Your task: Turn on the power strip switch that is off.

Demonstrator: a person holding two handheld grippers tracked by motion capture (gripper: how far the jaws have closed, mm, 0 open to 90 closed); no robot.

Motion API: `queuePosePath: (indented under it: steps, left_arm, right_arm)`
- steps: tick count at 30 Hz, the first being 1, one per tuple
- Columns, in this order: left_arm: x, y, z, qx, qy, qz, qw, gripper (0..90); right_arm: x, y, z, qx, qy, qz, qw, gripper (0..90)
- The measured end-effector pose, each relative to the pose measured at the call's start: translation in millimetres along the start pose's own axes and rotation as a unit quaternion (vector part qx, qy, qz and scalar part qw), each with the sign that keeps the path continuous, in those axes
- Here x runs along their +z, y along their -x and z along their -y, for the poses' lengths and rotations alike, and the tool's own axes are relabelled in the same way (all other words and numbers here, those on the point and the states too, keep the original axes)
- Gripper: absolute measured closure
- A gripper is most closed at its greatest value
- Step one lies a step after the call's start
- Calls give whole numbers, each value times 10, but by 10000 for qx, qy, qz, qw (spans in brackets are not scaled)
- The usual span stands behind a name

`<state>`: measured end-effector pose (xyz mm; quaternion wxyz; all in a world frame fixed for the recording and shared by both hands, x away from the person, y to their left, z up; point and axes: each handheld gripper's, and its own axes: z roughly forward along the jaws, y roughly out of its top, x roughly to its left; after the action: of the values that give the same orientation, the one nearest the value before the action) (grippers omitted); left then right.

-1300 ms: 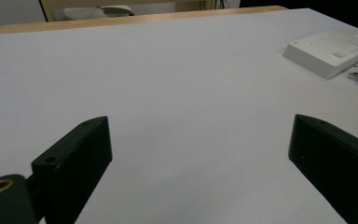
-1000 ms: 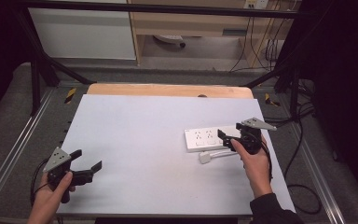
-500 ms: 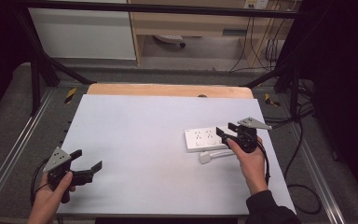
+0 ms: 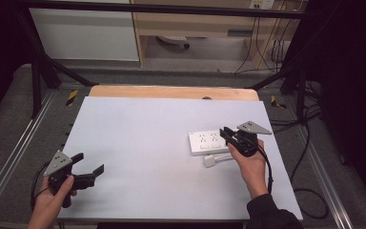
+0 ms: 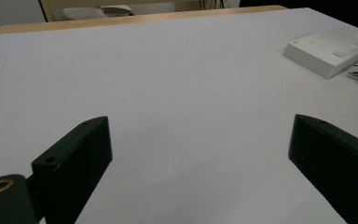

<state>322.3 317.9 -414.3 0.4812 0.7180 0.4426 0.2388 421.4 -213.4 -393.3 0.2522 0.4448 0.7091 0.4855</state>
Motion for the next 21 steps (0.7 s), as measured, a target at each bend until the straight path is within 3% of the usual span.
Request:
queuePosePath:
  steps: [7, 13, 21]
  left_arm:
    - [5, 6, -1, 24, -13, 6, 10000, 59]
    - [9, 6, 1, 31, -27, 11, 10000, 59]
    - [11, 7, 2, 34, -34, 15, 10000, 59]
  right_arm:
    - [60, -81, 30, -267, -16, -6, 9996, 832]
    - [108, -106, 79, -178, -20, 39, 9998, 883]
    - [147, -132, 125, -247, -81, 64, 9996, 900]
